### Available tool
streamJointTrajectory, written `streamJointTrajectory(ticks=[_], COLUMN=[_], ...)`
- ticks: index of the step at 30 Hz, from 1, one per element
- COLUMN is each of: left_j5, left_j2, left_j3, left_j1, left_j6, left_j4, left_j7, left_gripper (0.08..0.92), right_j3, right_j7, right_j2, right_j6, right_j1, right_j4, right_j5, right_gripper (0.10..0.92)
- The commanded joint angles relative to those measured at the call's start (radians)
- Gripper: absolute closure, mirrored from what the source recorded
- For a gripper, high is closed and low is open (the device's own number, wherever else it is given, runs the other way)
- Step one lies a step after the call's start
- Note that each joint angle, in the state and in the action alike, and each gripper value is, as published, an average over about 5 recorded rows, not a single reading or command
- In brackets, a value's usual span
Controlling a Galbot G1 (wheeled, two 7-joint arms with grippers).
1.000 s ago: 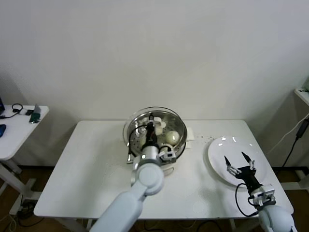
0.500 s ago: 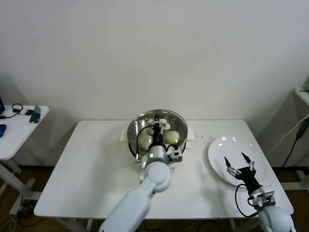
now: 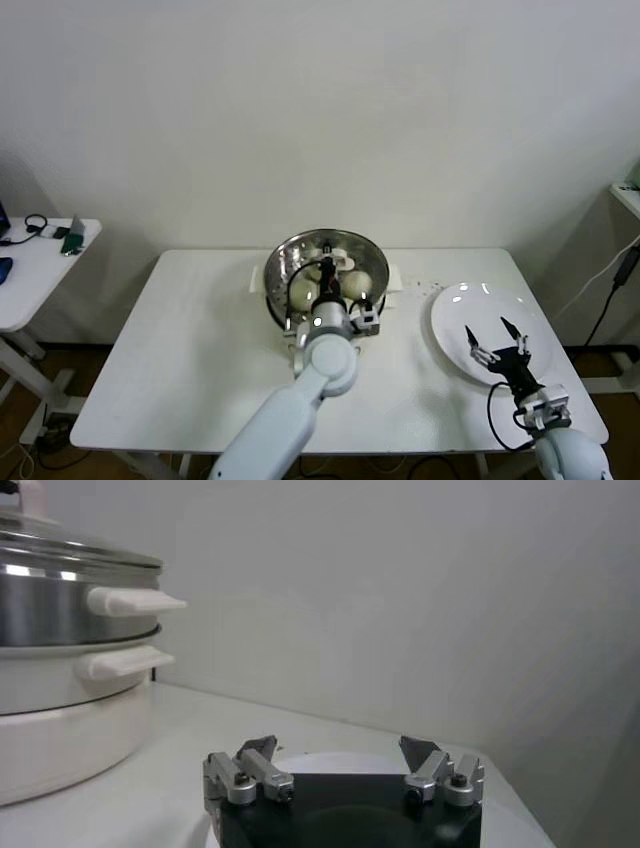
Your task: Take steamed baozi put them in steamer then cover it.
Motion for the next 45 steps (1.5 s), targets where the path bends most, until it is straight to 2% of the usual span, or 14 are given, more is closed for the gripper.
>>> streamJointTrajectory(ticks=[1,21,29,32,45], left_j5=[0.009,0.036,0.017,0.000,-0.122], left_j2=[-0.001,0.006,0.024,0.048,0.172], left_j3=[0.004,0.010,0.018,0.025,0.033], left_j1=[-0.008,-0.009,-0.005,-0.001,0.050], left_j6=[0.049,0.048,0.049,0.049,0.049], left_j4=[0.011,0.025,-0.023,-0.057,-0.245], left_j7=[0.008,0.013,0.026,0.030,-0.004], left_gripper=[0.850,0.850,0.839,0.779,0.399], right_j3=[0.001,0.007,0.017,0.020,0.020], right_j7=[-0.004,-0.016,-0.022,-0.023,-0.025], right_j2=[0.004,0.014,0.010,0.008,0.007], right_j6=[0.002,0.004,-0.018,-0.025,-0.033], right_j1=[-0.002,-0.002,-0.005,-0.009,-0.008], right_j4=[0.000,-0.001,0.006,0.009,0.005], right_j5=[-0.002,-0.004,0.038,0.043,0.042], right_gripper=[0.203,0.203,0.203,0.203,0.203])
